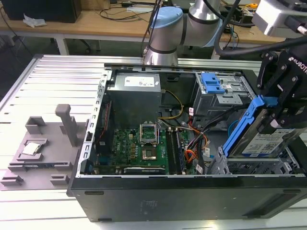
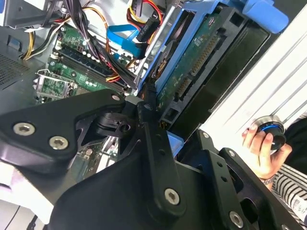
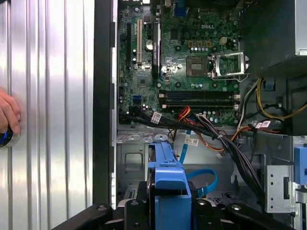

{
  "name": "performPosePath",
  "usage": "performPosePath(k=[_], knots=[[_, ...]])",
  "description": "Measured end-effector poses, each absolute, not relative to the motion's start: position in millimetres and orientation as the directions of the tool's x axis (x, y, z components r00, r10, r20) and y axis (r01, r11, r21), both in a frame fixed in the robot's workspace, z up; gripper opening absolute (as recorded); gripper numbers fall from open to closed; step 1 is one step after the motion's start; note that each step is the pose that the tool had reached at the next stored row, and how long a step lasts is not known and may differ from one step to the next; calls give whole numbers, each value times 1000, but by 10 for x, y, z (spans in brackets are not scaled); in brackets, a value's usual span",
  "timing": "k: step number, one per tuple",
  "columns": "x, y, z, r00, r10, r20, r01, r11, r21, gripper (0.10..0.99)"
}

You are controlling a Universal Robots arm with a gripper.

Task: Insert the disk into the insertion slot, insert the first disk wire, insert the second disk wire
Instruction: 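Insert the disk into the insertion slot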

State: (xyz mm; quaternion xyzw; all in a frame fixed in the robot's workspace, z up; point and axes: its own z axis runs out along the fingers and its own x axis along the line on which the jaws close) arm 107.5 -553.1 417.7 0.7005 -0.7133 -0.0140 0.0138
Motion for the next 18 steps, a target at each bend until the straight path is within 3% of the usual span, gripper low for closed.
performPosePath(k=[18], knots=[[1075, -5531, 3972, -18, -1000, 0, -999, 18, 39, 365]])
